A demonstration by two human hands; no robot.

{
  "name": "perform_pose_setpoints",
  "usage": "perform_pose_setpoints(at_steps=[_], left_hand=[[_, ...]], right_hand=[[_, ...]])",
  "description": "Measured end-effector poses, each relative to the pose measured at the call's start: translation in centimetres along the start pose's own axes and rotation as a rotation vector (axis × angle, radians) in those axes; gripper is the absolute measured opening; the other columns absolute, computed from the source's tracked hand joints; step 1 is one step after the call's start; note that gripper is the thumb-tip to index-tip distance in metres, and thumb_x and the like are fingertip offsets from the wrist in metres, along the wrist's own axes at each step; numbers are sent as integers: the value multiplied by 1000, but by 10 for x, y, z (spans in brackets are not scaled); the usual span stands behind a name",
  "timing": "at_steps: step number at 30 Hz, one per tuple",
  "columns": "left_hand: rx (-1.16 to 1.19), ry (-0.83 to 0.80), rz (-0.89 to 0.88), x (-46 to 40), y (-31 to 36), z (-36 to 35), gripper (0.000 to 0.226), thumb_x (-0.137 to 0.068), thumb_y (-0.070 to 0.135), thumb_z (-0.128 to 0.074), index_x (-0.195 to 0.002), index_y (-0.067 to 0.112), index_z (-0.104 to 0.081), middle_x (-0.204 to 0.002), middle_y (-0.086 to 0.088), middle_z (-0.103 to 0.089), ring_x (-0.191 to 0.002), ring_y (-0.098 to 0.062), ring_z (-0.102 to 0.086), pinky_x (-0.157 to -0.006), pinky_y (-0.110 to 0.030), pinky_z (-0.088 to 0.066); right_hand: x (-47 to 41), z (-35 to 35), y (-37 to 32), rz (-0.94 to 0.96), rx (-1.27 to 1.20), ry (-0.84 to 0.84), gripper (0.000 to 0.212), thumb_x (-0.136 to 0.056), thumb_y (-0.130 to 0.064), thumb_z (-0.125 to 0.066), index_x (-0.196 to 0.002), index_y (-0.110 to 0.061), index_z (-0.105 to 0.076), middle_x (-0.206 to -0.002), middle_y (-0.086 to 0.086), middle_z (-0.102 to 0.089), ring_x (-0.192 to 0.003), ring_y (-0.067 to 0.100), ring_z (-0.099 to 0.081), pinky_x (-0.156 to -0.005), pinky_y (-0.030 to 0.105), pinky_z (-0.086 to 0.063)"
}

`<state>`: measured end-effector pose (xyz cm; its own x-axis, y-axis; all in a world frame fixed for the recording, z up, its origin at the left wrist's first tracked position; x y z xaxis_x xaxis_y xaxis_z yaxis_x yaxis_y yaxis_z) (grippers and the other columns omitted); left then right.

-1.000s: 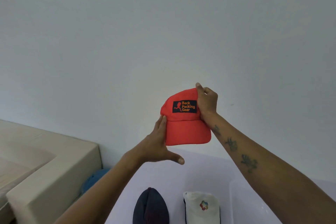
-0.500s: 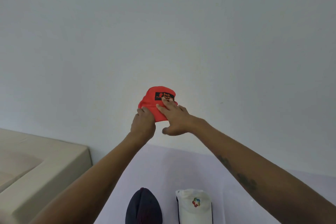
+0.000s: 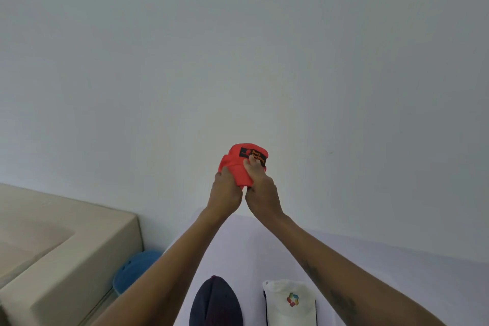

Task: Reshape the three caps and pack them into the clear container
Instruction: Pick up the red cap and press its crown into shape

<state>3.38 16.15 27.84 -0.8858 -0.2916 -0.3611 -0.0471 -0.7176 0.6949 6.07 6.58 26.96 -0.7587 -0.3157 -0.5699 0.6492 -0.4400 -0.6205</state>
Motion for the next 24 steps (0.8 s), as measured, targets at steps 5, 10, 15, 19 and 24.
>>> perform_pose_setpoints(at_steps=[5, 10, 15, 19, 24], left_hand=[[-175, -54, 9, -9, -11, 16, 46, -89, -4, -35, -134, -7, -31, -131, -30, -40, -114, -43, -48, -100, -51, -42], [-384, -115, 64, -21, -6, 12, 48, -91, 10, -44, -135, -6, -33, -137, -28, -42, -130, -44, -37, -113, -53, -27], [-12, -12, 41, -15, 16, 9, 29, -90, 5, -44, -117, -1, -51, -108, -19, -63, -88, -30, -60, -71, -33, -49], [274, 87, 31, -9, 29, 10, 25, -87, -2, -43, -105, 4, -58, -90, -10, -64, -78, -24, -57, -65, -28, -45], [-73, 49, -81, -17, 8, 13, 37, -93, -2, -37, -129, -1, -44, -117, -21, -62, -97, -35, -60, -84, -39, -49]], right_hand=[[-14, 7, 12, 45, 175, -97, 64, -89, 10, -40, -148, -4, -23, -159, 15, -15, -147, 30, -14, -119, 48, -19], [-18, 10, 12, 86, 381, -118, 58, -92, 5, -41, -148, -7, -27, -157, 16, -23, -142, 33, -28, -111, 46, -35], [-26, 17, -2, -26, 70, 139, 52, -89, 3, -42, -139, -9, -45, -150, 15, -38, -137, 32, -39, -105, 46, -41], [-24, 16, -13, -144, -138, 347, 50, -88, 0, -45, -137, -13, -50, -144, 12, -48, -129, 29, -49, -100, 42, -45], [-28, 19, 1, 3, 45, 118, 61, -87, 12, -41, -145, -6, -34, -151, 17, -36, -141, 31, -33, -109, 47, -38]])
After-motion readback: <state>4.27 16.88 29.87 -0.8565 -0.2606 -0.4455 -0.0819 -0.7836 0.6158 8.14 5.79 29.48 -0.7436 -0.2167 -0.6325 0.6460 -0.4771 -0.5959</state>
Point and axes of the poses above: each hand's wrist, its own x-axis away from the middle knuckle, its own z-axis out of the back of the hand, y = z × x, the point moved 4 cm from there along -x, towards the middle knuckle
